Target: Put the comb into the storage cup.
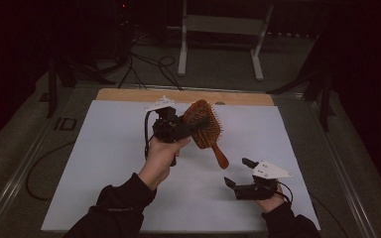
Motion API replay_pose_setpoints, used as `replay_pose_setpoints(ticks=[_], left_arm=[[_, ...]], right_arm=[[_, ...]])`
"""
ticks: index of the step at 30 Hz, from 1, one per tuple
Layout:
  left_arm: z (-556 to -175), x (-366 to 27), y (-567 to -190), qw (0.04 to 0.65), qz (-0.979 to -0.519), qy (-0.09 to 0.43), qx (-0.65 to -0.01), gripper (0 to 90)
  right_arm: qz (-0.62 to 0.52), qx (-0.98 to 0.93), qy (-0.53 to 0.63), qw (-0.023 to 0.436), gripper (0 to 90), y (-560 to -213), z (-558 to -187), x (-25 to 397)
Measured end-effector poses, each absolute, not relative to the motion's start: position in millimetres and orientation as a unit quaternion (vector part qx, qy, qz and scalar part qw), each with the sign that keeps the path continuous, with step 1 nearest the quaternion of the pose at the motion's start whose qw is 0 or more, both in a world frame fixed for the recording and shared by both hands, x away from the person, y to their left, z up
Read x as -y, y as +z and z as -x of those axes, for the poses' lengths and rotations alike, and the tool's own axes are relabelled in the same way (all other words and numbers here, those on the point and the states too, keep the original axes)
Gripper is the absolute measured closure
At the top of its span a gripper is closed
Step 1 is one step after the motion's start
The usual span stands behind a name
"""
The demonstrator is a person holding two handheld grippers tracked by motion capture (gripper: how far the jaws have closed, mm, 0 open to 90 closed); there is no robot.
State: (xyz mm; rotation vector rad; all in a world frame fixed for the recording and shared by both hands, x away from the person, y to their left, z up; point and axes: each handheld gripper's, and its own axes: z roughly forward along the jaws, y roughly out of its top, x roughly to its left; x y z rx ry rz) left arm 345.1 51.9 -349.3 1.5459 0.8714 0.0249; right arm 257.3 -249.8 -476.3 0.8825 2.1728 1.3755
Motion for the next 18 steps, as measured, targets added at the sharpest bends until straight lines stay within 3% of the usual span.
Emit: replay_pose_setpoints(ticks=[18], left_arm=[[-364.3,-59.8,-307.3,0.627,-0.684,0.066,-0.368,55.8]], right_arm=[[-0.324,-0.786,0.481,0.217,8.4,-486.6,-249.5,262.9]])
